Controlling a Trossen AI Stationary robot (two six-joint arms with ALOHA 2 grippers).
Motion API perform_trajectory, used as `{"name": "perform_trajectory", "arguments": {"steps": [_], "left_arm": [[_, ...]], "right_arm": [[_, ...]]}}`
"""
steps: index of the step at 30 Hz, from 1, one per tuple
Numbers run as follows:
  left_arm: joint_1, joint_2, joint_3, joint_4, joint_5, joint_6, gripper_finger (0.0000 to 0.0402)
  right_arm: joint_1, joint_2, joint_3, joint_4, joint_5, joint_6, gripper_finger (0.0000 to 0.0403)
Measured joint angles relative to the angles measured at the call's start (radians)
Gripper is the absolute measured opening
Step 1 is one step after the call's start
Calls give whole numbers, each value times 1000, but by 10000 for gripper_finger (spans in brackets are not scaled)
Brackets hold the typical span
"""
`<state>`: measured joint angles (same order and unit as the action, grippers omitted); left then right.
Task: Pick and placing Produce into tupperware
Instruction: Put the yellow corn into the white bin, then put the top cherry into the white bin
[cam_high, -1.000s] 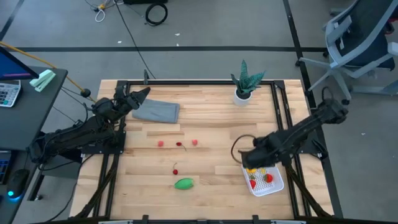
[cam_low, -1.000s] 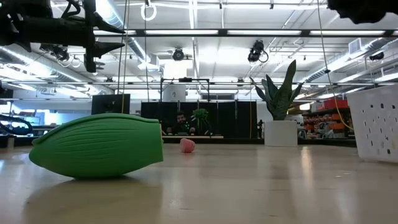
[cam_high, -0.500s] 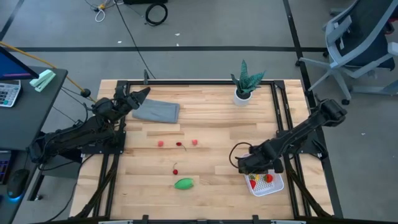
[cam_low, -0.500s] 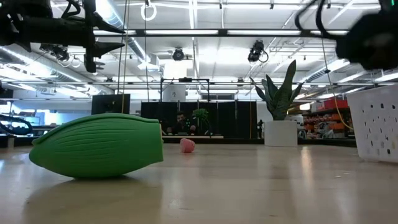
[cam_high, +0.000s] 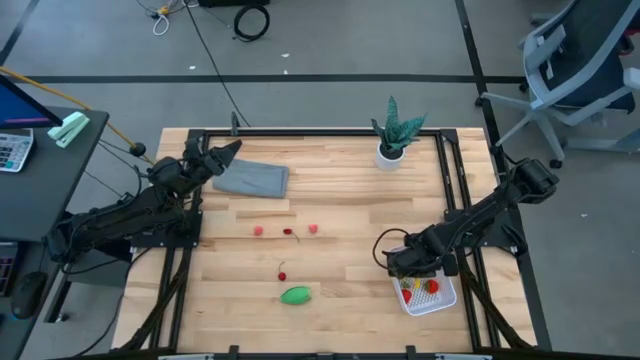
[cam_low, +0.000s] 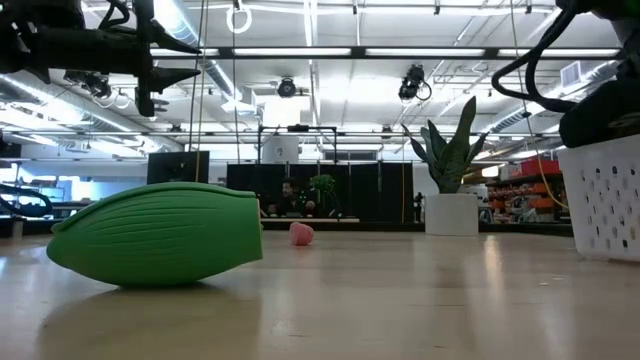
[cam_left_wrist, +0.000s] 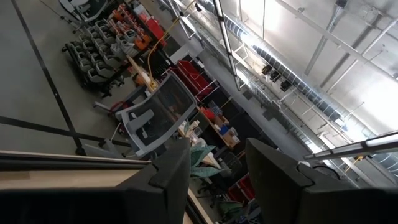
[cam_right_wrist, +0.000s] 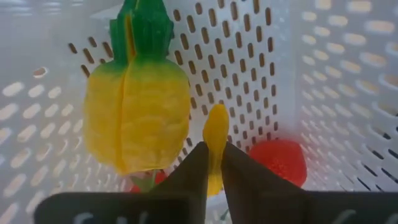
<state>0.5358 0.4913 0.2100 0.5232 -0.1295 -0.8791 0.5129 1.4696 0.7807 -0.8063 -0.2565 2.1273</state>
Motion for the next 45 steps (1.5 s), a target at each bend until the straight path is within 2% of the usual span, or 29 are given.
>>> {"name": "perform_trajectory", "arguments": {"steps": [5,9,12,15,18,22,26,30,33,37,41,45], "left_arm": [[0,0,0,0,0,0,162],[0,0,0,0,0,-4,162],[0,0,0,1,1,-23,162],[0,0,0,3,47,-5,162],[0,0,0,4,135,6,162],[-6,0,0,3,229,10,158],[-38,0,0,3,284,60,141],[-87,1,2,-2,320,116,122],[-129,6,59,-105,344,192,115],[-171,56,240,-403,345,395,124],[-183,167,469,-729,334,613,148],[-175,311,661,-980,327,735,176]], "right_arm": [[-9,0,0,3,-4,-1,101],[-43,-4,29,3,-55,-23,130],[-80,-31,80,2,-91,-106,141],[-124,-83,150,-15,-60,-174,143],[-164,-149,235,-69,69,-245,138],[-219,-240,347,-114,356,-393,126],[-275,-311,440,-114,659,-628,119],[-333,-349,516,-113,879,-795,117],[-376,-359,553,-114,936,-891,117],[-426,-359,571,-114,935,-974,117],[-455,-347,556,-121,927,-987,115],[-465,-319,539,-140,905,-987,114]]}}
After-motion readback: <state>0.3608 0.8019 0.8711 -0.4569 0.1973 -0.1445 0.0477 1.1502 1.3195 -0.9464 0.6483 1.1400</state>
